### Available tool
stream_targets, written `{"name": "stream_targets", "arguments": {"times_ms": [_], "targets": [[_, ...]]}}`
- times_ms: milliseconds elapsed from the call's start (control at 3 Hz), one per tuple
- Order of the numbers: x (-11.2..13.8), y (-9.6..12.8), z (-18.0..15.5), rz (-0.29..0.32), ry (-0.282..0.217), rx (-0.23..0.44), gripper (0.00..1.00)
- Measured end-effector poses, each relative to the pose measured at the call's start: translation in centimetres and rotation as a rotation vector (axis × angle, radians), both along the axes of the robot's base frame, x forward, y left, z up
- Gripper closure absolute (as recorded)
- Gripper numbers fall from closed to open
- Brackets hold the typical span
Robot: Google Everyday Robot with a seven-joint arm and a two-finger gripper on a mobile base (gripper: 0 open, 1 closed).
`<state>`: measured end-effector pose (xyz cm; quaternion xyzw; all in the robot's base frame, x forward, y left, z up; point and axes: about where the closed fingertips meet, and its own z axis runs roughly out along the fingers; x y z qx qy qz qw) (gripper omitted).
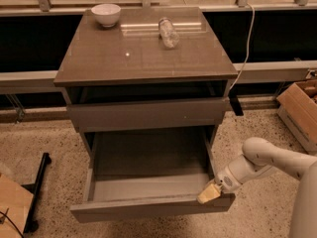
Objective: Open middle drawer
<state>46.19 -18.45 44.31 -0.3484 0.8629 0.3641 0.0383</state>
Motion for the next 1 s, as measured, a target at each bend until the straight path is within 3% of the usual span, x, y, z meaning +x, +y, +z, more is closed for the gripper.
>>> {"name": "stream_targets", "arguments": {"times_ms": [333, 667, 1000], "targets": [[0.1, 0.0, 0.0, 0.0, 0.0, 0.0, 0.87], [-0.9, -0.2, 0.1, 0.013, 0.024, -0.003, 0.86], [-0.9, -0.2, 0.3, 0.013, 0.024, -0.003, 0.63]]}}
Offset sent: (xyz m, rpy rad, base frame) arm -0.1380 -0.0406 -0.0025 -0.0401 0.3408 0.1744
